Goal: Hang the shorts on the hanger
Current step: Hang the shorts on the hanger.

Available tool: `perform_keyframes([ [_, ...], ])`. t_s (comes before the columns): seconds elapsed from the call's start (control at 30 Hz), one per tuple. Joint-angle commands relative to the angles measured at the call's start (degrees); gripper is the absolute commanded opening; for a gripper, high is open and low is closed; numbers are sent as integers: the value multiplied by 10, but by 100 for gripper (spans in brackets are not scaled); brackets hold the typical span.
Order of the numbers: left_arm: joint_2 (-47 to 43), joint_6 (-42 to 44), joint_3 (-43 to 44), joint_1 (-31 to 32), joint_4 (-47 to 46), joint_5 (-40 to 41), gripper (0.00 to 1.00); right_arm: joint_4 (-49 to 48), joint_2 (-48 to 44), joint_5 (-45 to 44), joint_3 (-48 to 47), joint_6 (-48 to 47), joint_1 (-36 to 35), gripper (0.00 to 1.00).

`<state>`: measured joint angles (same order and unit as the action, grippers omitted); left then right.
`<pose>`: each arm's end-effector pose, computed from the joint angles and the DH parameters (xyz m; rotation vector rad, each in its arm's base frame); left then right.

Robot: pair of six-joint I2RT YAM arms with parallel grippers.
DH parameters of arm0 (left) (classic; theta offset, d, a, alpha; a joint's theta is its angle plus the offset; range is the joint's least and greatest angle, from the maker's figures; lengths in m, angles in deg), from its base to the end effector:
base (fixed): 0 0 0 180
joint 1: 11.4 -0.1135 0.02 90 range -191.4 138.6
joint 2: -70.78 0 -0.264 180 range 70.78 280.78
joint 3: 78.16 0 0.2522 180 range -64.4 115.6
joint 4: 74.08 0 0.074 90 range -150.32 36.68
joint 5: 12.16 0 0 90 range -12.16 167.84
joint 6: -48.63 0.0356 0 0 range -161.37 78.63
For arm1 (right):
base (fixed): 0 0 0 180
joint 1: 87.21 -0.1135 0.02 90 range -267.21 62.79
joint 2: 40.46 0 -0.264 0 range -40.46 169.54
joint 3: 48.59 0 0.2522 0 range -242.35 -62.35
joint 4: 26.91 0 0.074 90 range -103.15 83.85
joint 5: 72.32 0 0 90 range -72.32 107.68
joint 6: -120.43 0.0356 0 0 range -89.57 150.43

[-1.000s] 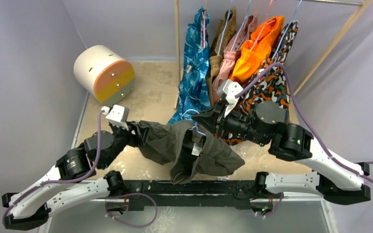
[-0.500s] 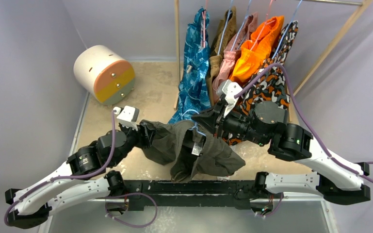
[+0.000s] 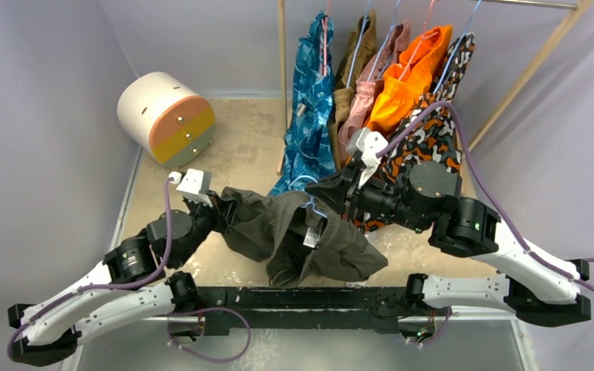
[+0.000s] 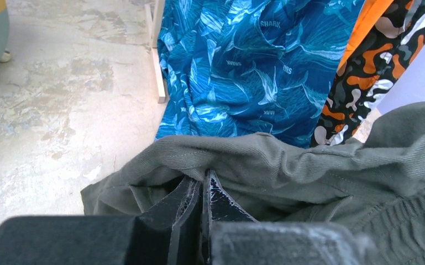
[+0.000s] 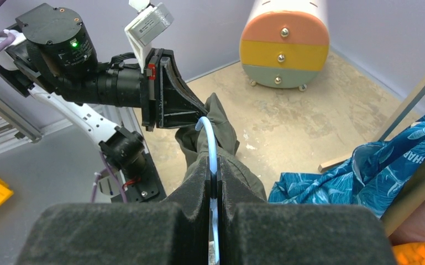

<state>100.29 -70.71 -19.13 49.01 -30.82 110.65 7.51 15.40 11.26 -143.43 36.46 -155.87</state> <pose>0.0714 -0.0867 0.3431 0.0798 1.8112 -0.6098 0.0681 0.1633 0.4993 -0.7328 1.3876 0.9591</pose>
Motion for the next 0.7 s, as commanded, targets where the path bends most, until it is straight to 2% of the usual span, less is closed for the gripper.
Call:
perform_keyframes([
  [0.0, -7, 4, 12, -2, -34, 50, 0, -52, -20, 11, -5, 8, 0, 0],
  [0.37, -71, -28, 21, -1, -7, 196, 0, -35, -19, 4, -8, 6, 0, 0],
  [0.67, -55, -22, 53, -1, -18, 213, 0, -17, 6, 16, -17, 1, 0, 0],
])
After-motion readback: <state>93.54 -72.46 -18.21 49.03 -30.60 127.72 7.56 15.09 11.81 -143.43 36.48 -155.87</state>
